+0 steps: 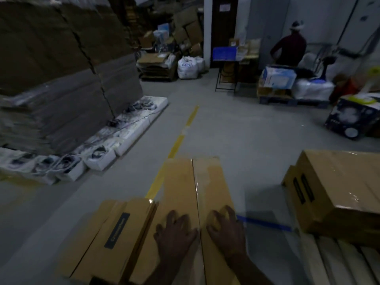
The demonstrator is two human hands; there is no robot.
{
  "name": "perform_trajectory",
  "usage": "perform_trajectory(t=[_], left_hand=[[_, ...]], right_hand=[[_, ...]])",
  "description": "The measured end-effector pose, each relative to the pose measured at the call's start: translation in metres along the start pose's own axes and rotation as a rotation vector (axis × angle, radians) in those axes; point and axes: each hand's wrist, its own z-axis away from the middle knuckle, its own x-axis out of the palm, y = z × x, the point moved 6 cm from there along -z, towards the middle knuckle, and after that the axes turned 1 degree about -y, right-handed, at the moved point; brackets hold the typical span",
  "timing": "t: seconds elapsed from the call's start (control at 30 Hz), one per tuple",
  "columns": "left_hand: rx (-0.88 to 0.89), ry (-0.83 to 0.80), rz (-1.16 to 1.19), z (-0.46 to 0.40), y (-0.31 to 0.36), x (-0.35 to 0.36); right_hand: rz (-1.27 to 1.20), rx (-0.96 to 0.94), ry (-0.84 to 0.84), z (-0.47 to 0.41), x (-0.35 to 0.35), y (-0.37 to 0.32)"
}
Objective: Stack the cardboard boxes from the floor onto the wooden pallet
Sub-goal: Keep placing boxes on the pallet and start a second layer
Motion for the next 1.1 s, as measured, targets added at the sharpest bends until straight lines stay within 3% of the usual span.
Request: perform_trajectory(t=[0.23, 0.6, 0.83, 1.1], left_hand=[[0.141, 0.139, 0.067, 0.075, 0.037, -0.032], [0.355, -0.035, 0.163, 0.207, 0.142, 0.000], [0.500, -0.062, 0.210, 0.284, 0.274, 0.032], [0.660, -0.143, 0.218, 0.403, 0.496, 0.101]], right_hand=[[-0.012, 0.058, 0.171, 0.086, -0.043, 0.036], [0.013, 0.272, 0.271, 0.216, -0.098, 0.167], [0.042, 0.378, 0.387, 0.281, -0.161, 0.298], [0.013, 0.523, 0.478, 0.365, -0.255, 0.524]])
